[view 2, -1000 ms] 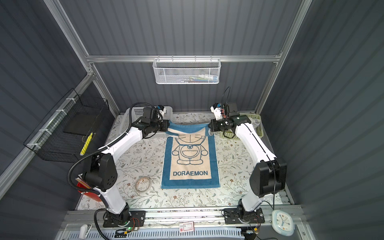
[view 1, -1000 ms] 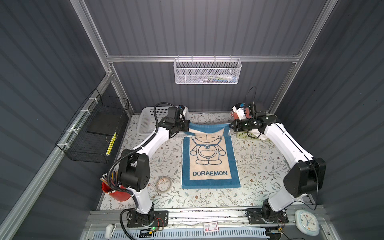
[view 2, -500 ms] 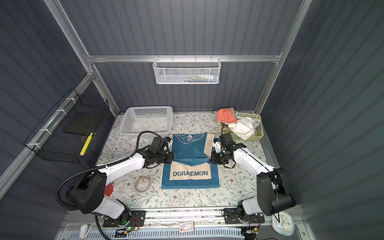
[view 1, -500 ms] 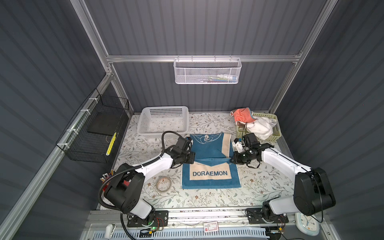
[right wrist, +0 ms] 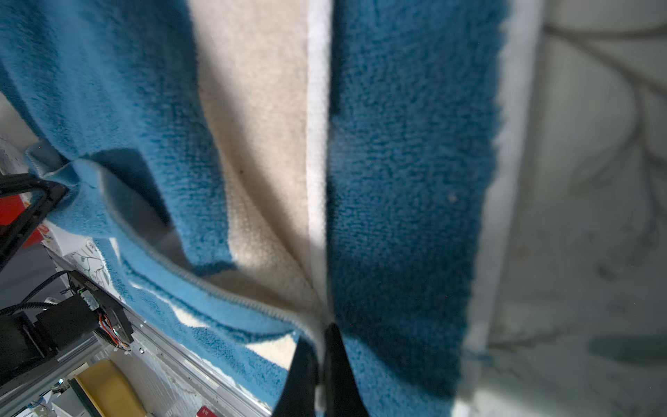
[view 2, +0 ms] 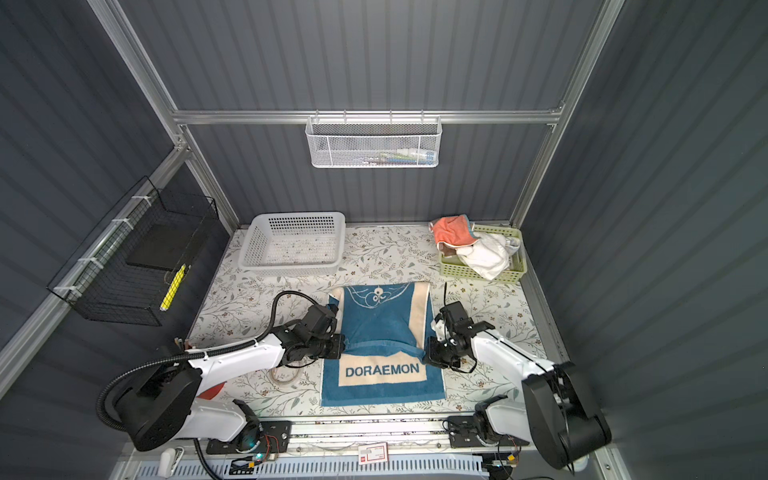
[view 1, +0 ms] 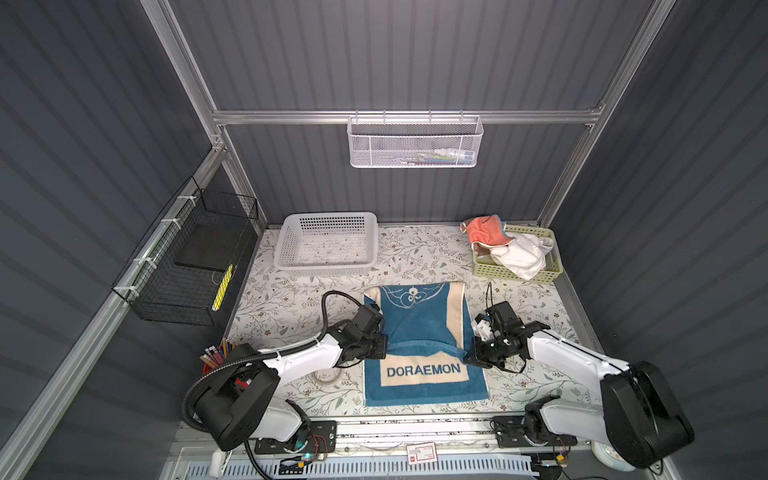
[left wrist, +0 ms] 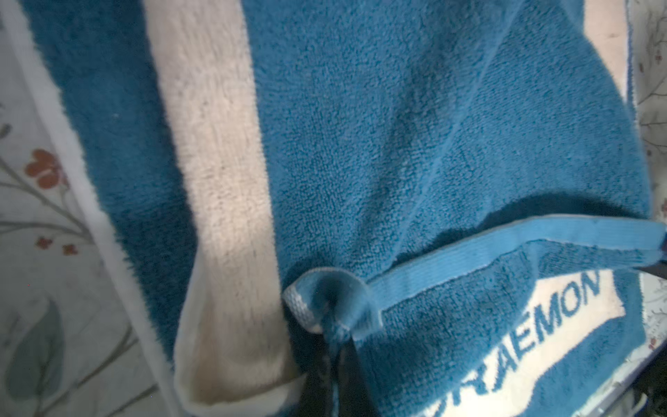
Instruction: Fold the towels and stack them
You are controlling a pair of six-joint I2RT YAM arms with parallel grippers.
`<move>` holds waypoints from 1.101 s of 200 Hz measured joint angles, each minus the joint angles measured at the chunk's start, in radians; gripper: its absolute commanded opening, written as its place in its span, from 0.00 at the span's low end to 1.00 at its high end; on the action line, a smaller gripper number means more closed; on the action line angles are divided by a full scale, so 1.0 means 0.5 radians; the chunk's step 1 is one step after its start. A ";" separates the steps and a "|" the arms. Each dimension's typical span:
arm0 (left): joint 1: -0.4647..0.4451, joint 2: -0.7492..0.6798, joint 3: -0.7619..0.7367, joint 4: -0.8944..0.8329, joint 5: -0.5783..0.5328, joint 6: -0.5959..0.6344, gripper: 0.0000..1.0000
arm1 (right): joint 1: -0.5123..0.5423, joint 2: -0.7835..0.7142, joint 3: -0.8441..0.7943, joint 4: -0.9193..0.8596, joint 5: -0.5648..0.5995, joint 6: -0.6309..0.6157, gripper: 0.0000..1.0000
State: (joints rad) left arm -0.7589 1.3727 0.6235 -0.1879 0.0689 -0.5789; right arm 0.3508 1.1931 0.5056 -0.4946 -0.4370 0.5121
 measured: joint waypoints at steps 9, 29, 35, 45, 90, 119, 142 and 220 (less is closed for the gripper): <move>-0.002 -0.037 0.019 -0.052 -0.018 -0.005 0.00 | 0.004 -0.071 0.008 -0.030 0.036 0.013 0.00; 0.050 -0.020 0.205 -0.207 -0.025 0.031 0.00 | -0.024 -0.082 0.182 -0.146 0.140 -0.013 0.00; 0.091 0.024 0.310 -0.257 -0.008 0.059 0.00 | -0.040 -0.040 0.271 -0.178 0.156 -0.038 0.00; 0.162 0.125 0.506 -0.301 0.012 0.115 0.00 | -0.069 0.069 0.470 -0.211 0.182 -0.079 0.00; 0.320 0.842 1.556 -0.495 0.045 0.442 0.00 | -0.098 0.497 1.031 -0.213 0.240 -0.275 0.00; 0.399 1.268 2.004 -0.610 0.041 0.589 0.00 | -0.102 0.727 1.208 -0.249 0.264 -0.352 0.00; 0.494 1.511 2.229 -0.732 0.018 0.670 0.00 | -0.102 0.887 1.368 -0.257 0.266 -0.393 0.00; 0.790 1.650 2.425 -0.901 -0.101 0.796 0.00 | -0.098 1.268 1.769 -0.285 0.237 -0.485 0.00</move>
State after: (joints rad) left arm -0.3641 2.1979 1.8362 -0.6384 0.0181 -0.1810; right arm 0.3019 1.8271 1.3899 -0.6373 -0.3183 0.2695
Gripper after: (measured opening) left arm 0.055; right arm 0.055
